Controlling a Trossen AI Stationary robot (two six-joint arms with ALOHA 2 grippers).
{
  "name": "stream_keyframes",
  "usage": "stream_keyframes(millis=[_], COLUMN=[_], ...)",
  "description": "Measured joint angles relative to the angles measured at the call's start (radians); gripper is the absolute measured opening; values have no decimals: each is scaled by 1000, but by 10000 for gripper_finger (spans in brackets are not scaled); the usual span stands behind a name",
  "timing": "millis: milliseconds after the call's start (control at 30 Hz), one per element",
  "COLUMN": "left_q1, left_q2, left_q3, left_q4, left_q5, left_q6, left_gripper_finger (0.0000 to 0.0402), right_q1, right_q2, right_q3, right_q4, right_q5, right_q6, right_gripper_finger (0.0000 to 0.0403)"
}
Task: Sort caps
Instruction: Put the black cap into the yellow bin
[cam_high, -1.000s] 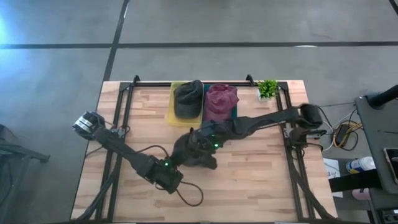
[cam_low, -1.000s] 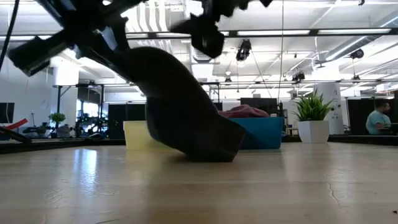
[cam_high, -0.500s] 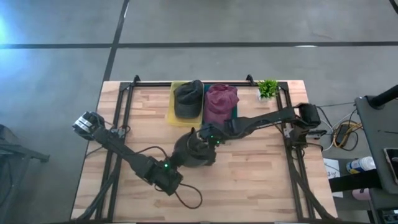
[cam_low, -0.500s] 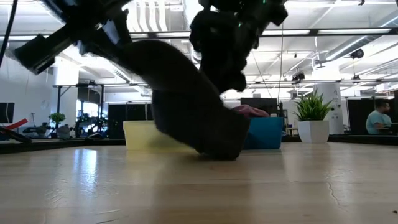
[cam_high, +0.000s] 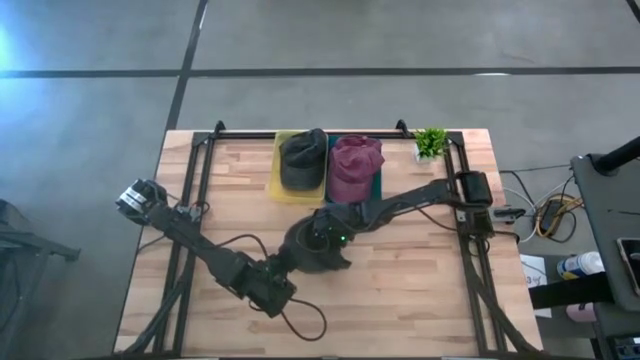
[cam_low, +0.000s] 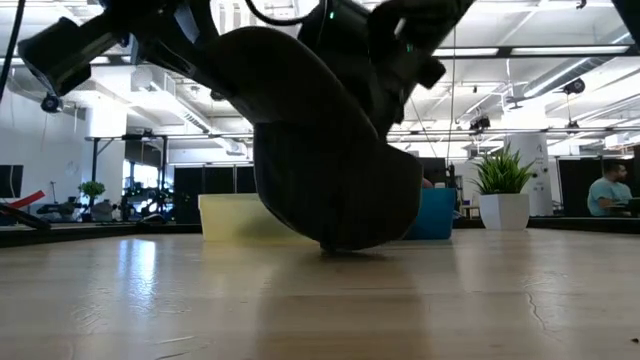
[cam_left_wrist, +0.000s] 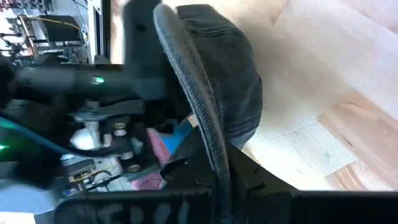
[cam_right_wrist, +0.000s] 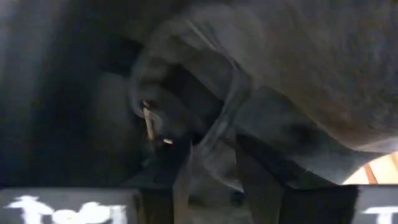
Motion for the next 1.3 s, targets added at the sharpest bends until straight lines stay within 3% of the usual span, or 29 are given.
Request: stream_keyframes(millis=[400,633,733,1033,1133,1300], left_q1=[4,3,4,17,60,151], left_q2=[-1,0,-1,-11,-24,-34], left_q3=[-15,-8,-4,9,5,-20], left_q4=[-5,-9,-21,-27,-28,-47], left_q5=[2,-138,-209,-478,-585,-606], left_q6=[-91,-345,-525,-1128,-1468,-2049], left_gripper_finger=[7,7,7,7,7,7], right_q1=[-8,-7,-8,-8,-8,-8], right_q2=[-189,-388,-471,-657,-688,-707], right_q3=[7,0,-11,-79,-111,-164], right_q4=[-54,-238,-286,-298,-295,-278], right_q5=[11,326,438,619,669,708], right_q6=[-97,-143,-122,-20,54,180], right_gripper_finger=[149,149,143,128,124,121])
